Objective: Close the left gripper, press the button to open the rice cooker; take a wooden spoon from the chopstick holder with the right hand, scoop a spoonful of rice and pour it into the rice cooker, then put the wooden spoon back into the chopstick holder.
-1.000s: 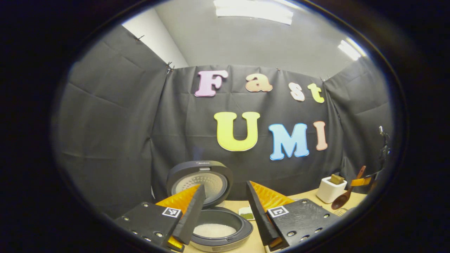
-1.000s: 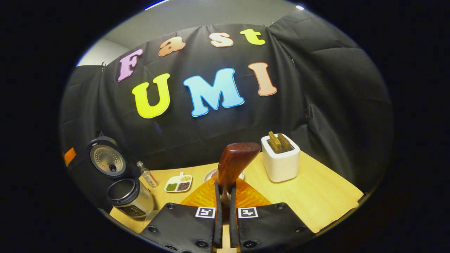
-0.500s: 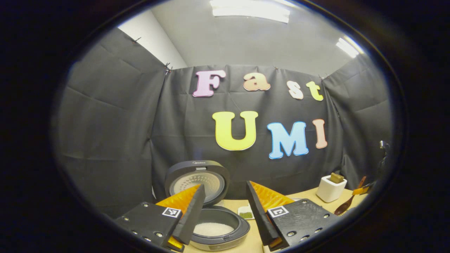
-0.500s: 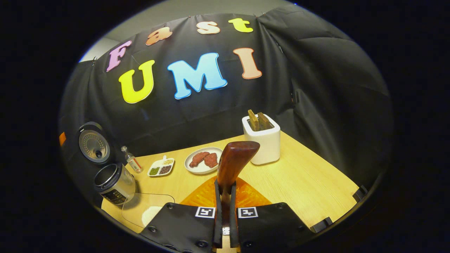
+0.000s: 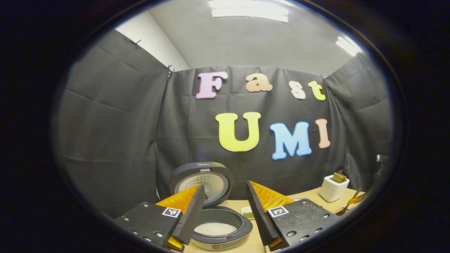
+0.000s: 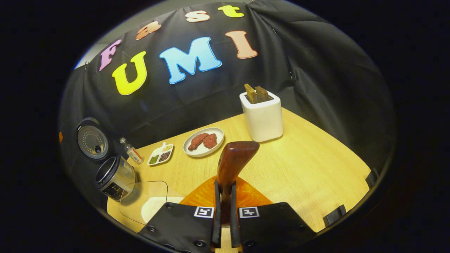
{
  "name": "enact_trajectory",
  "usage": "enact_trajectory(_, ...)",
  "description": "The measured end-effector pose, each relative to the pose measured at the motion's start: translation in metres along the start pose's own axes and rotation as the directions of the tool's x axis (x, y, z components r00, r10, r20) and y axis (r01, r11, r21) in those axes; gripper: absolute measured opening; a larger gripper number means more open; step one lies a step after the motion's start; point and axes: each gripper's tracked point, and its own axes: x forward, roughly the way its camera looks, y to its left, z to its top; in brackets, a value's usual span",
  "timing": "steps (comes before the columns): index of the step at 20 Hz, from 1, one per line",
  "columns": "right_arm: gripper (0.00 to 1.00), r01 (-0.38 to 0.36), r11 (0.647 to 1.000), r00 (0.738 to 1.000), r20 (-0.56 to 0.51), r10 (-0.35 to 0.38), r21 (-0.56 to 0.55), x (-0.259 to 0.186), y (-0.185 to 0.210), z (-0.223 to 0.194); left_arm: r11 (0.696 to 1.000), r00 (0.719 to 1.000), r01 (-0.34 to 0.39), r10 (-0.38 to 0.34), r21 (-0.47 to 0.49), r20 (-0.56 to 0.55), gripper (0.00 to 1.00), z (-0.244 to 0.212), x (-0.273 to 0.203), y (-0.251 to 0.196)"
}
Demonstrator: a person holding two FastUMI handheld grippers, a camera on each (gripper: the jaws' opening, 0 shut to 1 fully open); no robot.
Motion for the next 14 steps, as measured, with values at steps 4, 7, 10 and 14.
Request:
enact_trajectory(4, 0.24, -0.004, 1.0, 1.0, 0.012, 0.005, -0.029, -0.01, -0.002, 0.005, 1.0, 1.0, -0.001, 0.002, -0.004, 0.01, 0.73, 0.007, 0.001, -0.002)
enact_trajectory(7, 0.63, 0.021, 0.996, 0.998, 0.061, -0.016, -0.085, -0.026, -0.007, 0.02, 1.0, 1.0, 0.007, -0.007, -0.001, 0.02, 0.74, 0.011, 0.005, -0.006)
enact_trajectory(10, 0.98, 0.065, 0.99, 0.992, 0.119, -0.05, -0.127, -0.041, -0.013, 0.035, 1.0, 1.0, 0.003, -0.003, 0.013, 0.017, 0.73, 0.014, 0.013, -0.006)
enact_trajectory(14, 0.98, 0.118, 0.979, 0.966, 0.249, -0.074, -0.168, -0.07, -0.008, 0.071, 1.0, 1.0, 0.003, -0.003, 0.0, 0.005, 0.74, 0.019, 0.032, -0.001)
